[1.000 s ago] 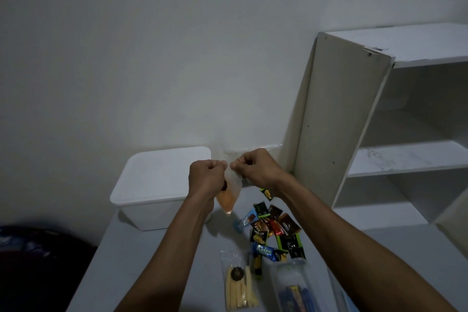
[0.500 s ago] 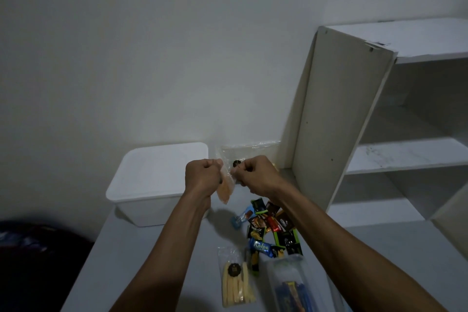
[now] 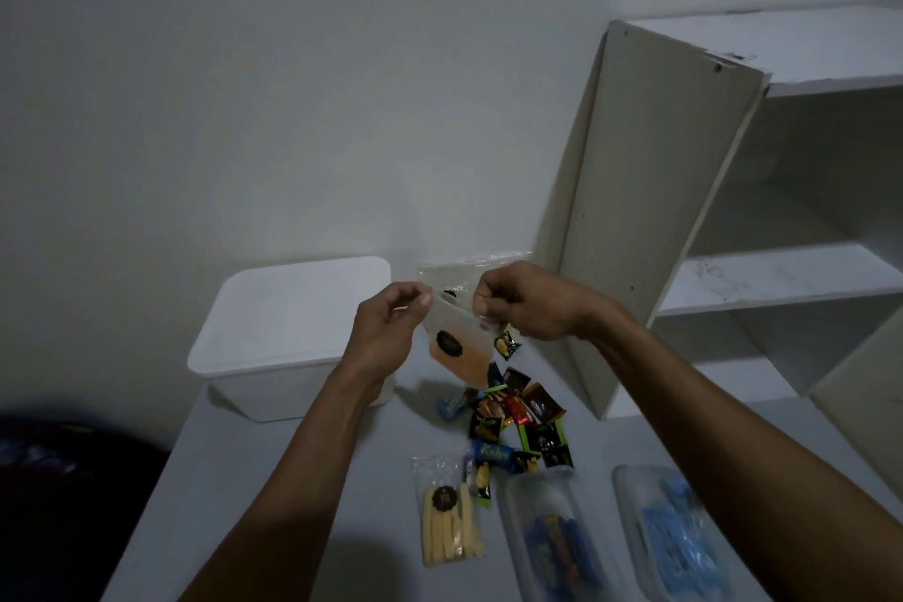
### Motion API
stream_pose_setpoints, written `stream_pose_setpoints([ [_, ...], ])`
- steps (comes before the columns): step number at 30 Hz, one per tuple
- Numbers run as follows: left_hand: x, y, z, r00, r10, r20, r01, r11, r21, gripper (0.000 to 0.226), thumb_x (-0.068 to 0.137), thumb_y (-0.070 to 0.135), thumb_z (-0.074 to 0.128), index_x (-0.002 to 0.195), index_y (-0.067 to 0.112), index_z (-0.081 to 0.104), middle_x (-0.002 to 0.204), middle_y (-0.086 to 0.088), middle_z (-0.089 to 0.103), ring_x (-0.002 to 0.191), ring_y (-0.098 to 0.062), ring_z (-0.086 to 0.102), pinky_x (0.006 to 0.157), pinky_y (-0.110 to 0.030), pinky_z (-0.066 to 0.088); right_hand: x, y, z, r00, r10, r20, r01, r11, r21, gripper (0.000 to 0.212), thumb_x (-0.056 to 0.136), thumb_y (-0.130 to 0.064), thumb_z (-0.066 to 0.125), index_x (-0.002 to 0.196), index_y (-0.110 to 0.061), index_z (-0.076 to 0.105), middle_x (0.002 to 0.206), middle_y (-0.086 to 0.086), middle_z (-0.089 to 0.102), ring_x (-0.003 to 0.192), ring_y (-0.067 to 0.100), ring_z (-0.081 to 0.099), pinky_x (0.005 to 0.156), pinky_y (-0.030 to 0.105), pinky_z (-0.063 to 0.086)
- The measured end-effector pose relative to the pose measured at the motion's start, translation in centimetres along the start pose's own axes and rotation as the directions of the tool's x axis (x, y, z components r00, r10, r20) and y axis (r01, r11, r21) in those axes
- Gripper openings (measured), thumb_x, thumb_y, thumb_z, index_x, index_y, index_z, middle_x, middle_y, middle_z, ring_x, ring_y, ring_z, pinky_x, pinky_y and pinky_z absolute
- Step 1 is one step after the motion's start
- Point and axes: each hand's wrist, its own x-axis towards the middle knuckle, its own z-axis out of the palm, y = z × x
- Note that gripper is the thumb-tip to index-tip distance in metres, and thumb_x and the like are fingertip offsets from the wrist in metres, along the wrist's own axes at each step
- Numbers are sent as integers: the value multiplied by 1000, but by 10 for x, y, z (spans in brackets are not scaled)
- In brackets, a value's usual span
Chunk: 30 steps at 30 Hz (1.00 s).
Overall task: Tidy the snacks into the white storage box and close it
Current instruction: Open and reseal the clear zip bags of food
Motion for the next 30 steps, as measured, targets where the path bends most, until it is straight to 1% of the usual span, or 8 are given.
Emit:
stream_pose_setpoints([
  [5,7,-13,11,992,-13,-124,3,997,-75,6,87,18,72,81,20,72,78,9,69,68,4,58,65,-7,47,0,24,-3,990,61,-128,-45,990,130,23,94,-33,62,95,-11,66,90,0,68,79,13,65,64,24,51],
  [8,10,-25,23,982,-79,-170,54,988,-144,4,85,16,72,82,19,72,79,6,69,71,1,59,66,-9,47,2,55,19,977,125,-174,-73,957,280,11,89,-27,69,92,-16,66,93,4,68,82,16,64,64,26,54],
  [13,22,-61,39,959,-191,-209,161,975,-152,10,85,23,74,91,17,76,89,-4,74,84,-19,65,75,-31,54,25,104,58,916,230,-328,-77,905,419,13,88,-23,71,77,-17,69,75,4,67,73,17,64,71,42,57],
  [15,34,-75,46,948,-200,-249,170,976,-136,9,83,25,76,89,19,77,86,-5,74,86,-27,67,79,-42,56,40,117,64,896,259,-360,-81,894,442,13,87,-20,72,75,-21,69,72,-1,66,70,13,62,70,40,55],
  [17,51,-83,54,940,-192,-283,169,980,-103,11,84,21,75,92,15,77,83,-4,74,83,-25,69,78,-40,57,59,130,64,880,301,-368,-105,878,467,11,87,-20,72,77,-21,70,73,-2,67,70,15,63,70,40,56],
  [23,119,-101,76,885,-202,-419,191,979,-69,8,88,16,70,91,22,73,72,12,68,58,8,61,64,-21,53,125,160,53,870,286,-400,-90,892,443,10,90,-15,69,86,-7,72,73,0,65,61,-6,56,58,8,43],
  [27,162,-127,81,828,-289,-482,250,957,-144,8,87,17,71,88,24,73,75,8,69,66,0,64,66,-21,50,176,189,59,868,327,-373,-128,874,468,7,88,-15,71,84,-9,71,78,9,67,72,15,61,72,41,53],
  [30,183,-149,84,790,-357,-499,328,933,-149,5,88,19,70,87,24,72,74,10,68,69,-6,63,66,-19,46,203,211,71,869,356,-344,-173,870,462,10,87,-16,72,78,-20,69,79,16,68,78,34,65,77,50,57],
])
